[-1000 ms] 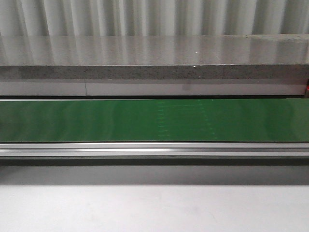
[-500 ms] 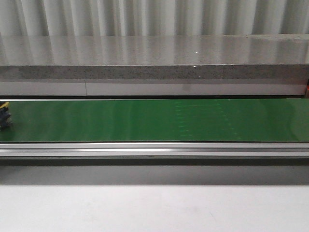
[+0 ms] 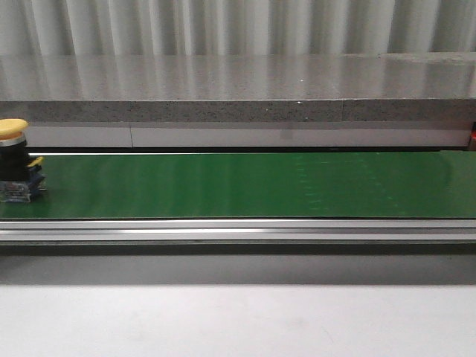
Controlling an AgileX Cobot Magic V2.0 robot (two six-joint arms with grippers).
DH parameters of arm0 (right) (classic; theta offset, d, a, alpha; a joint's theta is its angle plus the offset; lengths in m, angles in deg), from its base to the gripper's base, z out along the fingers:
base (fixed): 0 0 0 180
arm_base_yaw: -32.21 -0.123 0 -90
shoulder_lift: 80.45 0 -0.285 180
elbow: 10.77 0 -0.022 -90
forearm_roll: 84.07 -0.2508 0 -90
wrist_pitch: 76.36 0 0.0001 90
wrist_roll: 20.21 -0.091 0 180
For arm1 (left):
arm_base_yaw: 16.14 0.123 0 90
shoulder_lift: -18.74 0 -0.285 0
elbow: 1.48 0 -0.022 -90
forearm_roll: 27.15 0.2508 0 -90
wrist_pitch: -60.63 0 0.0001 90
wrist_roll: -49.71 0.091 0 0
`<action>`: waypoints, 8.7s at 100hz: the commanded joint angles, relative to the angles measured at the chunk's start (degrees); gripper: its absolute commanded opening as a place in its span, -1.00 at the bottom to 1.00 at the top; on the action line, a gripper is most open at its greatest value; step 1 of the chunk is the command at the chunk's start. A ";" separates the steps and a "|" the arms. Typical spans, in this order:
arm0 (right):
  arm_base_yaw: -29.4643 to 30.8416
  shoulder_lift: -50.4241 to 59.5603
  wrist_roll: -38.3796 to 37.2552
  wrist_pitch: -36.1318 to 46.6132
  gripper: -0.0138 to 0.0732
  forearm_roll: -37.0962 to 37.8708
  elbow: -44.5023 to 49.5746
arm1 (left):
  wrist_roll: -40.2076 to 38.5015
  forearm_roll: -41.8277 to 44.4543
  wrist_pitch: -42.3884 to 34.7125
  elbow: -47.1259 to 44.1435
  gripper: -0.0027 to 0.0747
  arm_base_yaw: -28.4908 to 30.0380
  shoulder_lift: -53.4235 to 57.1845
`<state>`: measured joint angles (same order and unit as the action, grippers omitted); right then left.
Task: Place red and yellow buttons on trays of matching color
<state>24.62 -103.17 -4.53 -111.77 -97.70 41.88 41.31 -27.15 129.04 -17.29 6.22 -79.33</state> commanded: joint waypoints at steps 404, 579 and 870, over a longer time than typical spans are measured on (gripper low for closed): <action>-0.67 -20.68 -3.90 -1.45 -0.84 -0.35 -15.54 | 18.36 -10.34 -34.62 -21.84 -0.98 -31.61 45.11; -3.83 -75.02 -13.20 -27.00 -0.47 -0.98 -57.64 | 18.36 -10.12 -35.07 -25.61 -0.98 -31.61 52.85; 30.96 -57.47 -13.23 -11.23 0.47 -5.54 -34.52 | 18.36 -10.12 -34.99 -25.61 -0.98 -31.61 52.85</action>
<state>58.23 -162.95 -18.93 -123.79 -102.30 9.29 59.60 -36.68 98.10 -44.41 -24.85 -26.51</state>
